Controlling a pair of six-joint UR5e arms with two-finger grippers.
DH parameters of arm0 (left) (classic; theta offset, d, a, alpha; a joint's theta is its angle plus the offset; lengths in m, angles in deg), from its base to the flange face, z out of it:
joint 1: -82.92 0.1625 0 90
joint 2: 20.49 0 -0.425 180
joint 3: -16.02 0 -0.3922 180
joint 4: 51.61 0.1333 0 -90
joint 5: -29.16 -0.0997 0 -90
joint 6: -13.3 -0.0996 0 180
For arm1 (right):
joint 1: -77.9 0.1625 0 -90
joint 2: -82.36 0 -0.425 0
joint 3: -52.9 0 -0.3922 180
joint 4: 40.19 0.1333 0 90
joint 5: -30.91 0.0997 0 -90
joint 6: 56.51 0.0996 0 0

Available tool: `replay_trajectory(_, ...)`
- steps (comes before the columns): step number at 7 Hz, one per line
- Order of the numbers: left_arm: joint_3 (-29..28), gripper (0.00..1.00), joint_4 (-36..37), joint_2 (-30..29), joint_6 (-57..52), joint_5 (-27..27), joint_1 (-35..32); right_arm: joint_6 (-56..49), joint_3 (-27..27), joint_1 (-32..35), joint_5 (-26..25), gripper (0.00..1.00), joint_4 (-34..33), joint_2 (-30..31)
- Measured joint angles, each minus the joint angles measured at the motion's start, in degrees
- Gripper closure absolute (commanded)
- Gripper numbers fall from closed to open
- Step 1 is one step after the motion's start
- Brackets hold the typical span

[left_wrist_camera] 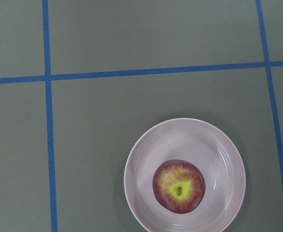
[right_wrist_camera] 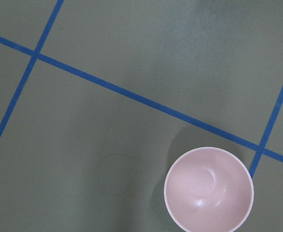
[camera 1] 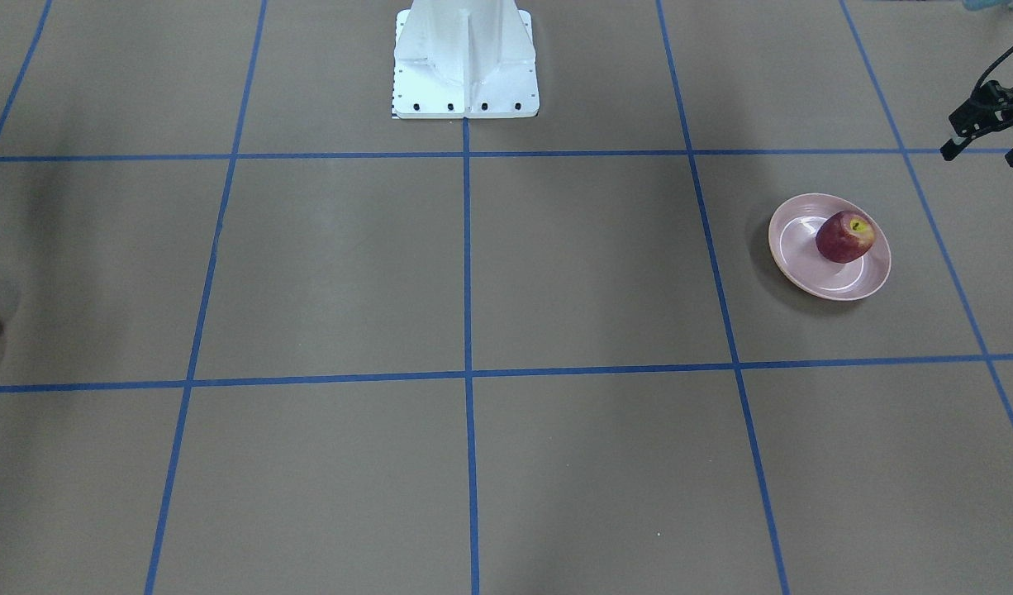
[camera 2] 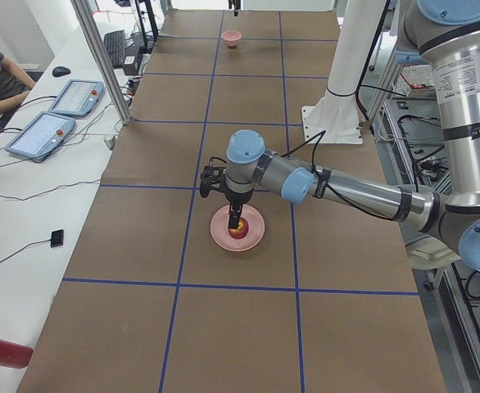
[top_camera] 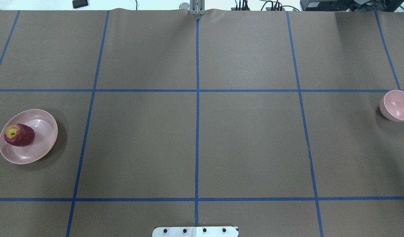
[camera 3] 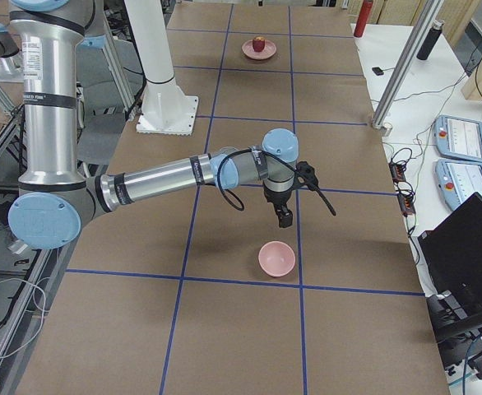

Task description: Move apple from plate to bowl

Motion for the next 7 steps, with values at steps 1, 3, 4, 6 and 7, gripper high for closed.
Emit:
replay_trajectory(1, -0.1, 0.02, -0.3, 0.0, 0.0, 0.1, 0.0, 1.3, -0.3, 0.0, -0.1, 0.0, 0.5, 0.1)
replay_trajectory(3, -0.2, 0.02, -0.4, 0.1, 0.1, 0.1, 0.0, 4.7, -1.5, 0.0, 0.6, 0.0, 3.6, 1.7)
replay_trajectory(4, -0.1, 0.02, -0.4, 0.2, 0.2, 0.1, 0.0, 6.5, -1.1, -0.1, 0.6, 0.0, 6.7, 2.8)
replay_trajectory(6, 0.1, 0.02, -0.5, 0.2, 0.3, 0.2, -0.1, 8.8, 1.8, -0.2, 0.7, 0.0, 9.3, 3.4)
replay_trajectory(7, 0.0, 0.02, -0.5, 0.2, 0.3, 0.2, 0.0, 9.0, 3.9, -0.4, 0.7, 0.0, 9.9, 3.2)
